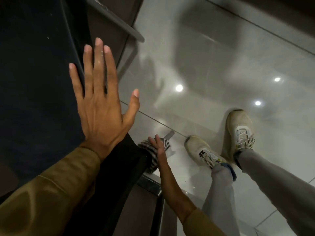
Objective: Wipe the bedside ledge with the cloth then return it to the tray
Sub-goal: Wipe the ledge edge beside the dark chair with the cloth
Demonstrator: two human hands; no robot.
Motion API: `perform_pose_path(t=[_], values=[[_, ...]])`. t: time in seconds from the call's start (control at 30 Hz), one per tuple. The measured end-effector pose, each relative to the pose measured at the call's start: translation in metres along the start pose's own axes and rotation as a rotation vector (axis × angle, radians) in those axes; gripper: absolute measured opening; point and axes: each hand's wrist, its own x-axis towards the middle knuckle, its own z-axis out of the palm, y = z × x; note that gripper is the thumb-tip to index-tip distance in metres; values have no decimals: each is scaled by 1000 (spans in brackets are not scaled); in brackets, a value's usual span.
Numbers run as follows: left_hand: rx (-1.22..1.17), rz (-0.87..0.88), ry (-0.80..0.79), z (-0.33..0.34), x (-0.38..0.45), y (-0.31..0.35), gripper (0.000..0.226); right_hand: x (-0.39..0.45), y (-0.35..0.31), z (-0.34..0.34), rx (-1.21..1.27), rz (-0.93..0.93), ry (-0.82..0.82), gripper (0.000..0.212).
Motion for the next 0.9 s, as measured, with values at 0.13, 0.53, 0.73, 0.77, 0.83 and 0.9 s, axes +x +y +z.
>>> perform_pose_path(t=[0.13, 0.53, 0.73, 0.77, 0.83, 0.9], values=[[-5, 2, 37, 4, -1, 0, 82, 57, 27, -14, 108, 55, 204, 61], [11, -17, -10, -2, 1, 3, 77, 27, 13, 11, 96, -24, 185, 94], [7, -8, 3, 1, 0, -1, 77, 89, 15, -32, 137, 147, 250, 53], [2, -4, 5, 2, 0, 0, 77, 98, 11, -39, 141, 175, 263, 53], [4, -10, 5, 2, 1, 1, 77, 99, 4, -40, 140, 186, 246, 55], [2, -28, -13, -1, 1, 3, 77, 74, -1, -24, 165, 155, 227, 71]])
